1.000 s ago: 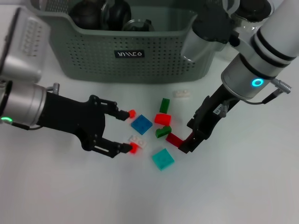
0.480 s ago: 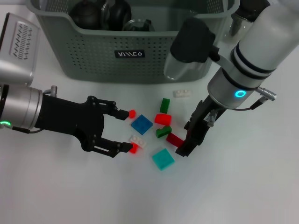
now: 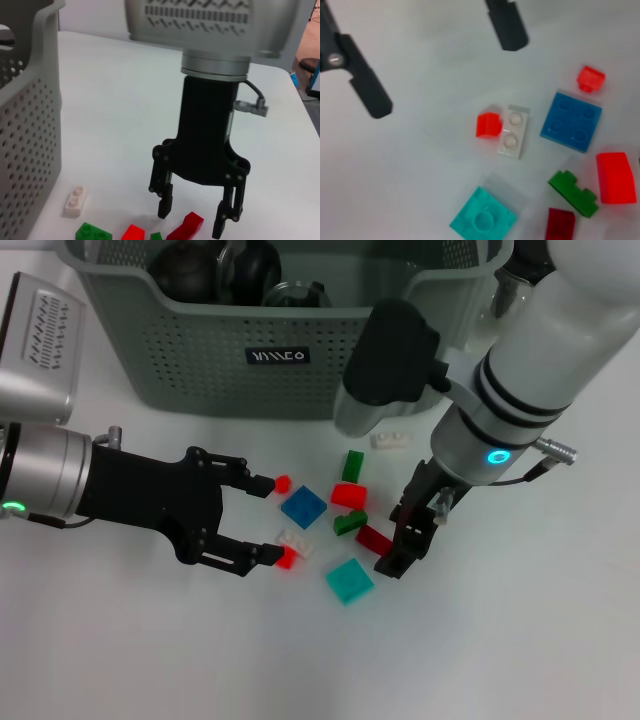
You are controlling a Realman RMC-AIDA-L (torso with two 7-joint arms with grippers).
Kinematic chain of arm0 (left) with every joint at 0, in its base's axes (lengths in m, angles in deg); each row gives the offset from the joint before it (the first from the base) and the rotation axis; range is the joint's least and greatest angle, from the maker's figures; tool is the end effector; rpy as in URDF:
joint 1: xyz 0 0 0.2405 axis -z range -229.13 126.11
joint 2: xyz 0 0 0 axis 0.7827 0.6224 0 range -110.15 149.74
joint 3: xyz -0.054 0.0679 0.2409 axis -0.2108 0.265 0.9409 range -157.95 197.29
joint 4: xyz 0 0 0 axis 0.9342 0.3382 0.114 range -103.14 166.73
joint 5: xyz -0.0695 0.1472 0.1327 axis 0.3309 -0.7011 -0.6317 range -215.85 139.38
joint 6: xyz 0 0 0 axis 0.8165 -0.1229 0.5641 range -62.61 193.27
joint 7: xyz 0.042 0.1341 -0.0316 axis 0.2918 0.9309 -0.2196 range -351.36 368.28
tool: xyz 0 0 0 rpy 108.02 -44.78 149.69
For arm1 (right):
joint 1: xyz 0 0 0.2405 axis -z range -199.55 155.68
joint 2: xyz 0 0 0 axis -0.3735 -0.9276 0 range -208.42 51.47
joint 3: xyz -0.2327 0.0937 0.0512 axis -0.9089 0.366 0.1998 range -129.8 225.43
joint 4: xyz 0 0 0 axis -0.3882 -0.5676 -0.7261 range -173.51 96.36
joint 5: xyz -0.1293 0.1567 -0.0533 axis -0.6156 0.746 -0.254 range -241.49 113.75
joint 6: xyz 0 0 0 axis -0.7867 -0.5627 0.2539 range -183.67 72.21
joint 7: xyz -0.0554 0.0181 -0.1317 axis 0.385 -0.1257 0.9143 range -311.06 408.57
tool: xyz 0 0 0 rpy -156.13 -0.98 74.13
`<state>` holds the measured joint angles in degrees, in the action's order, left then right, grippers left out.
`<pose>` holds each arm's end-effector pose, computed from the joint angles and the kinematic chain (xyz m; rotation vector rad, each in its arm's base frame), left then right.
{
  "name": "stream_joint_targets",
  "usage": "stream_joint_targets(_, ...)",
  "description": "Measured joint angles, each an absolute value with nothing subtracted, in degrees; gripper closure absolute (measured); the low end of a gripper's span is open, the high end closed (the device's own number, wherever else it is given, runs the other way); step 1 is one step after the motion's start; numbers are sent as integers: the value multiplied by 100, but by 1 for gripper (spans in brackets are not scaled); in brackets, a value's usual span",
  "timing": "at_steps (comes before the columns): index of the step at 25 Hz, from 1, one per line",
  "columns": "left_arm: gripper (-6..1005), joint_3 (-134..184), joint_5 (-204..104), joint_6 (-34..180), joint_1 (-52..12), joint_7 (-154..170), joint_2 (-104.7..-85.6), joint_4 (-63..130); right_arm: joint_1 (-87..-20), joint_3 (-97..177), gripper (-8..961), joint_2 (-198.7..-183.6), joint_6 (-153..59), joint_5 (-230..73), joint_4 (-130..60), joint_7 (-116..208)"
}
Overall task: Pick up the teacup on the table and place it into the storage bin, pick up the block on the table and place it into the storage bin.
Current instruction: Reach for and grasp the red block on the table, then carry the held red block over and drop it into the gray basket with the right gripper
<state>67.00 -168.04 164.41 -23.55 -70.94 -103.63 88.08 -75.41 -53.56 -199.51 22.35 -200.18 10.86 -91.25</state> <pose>-0.2458 0.3019 -0.0070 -3.0468 -0.2993 -0.2932 0.1374 0.3441 -0.1132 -2.9455 0.5110 -0.8084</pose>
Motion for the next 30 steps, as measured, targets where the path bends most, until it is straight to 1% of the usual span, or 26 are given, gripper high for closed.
stream_joint_targets(11,199,6689,-16804,16392,-2361,-7078,-10362,8722,-7450,-5914,275,-19950,2106,-20042,1423,-9442)
stream_joint_targets(16,199,6686,-16782,16392,-2361,-7037,-10361,8706,-7446,-6018,433,-19943,2067,-20068,1488,-9542)
stream_joint_targets(21,199,6687,-16771,16392,-2350,-7029,-10360,8656,-7445,-6070,544,-19939,2060,-20071,1493,-9583)
stream_joint_targets(24,199,6687,-16769,16392,-2349,-7022,-10360,8655,-7446,-6081,707,-19933,2069,-20077,1494,-9605)
stream_joint_targets(30,199,6687,-16769,16385,-2351,-7020,-10360,8655,-7448,-6080,734,-19920,2122,-20081,1524,-9656)
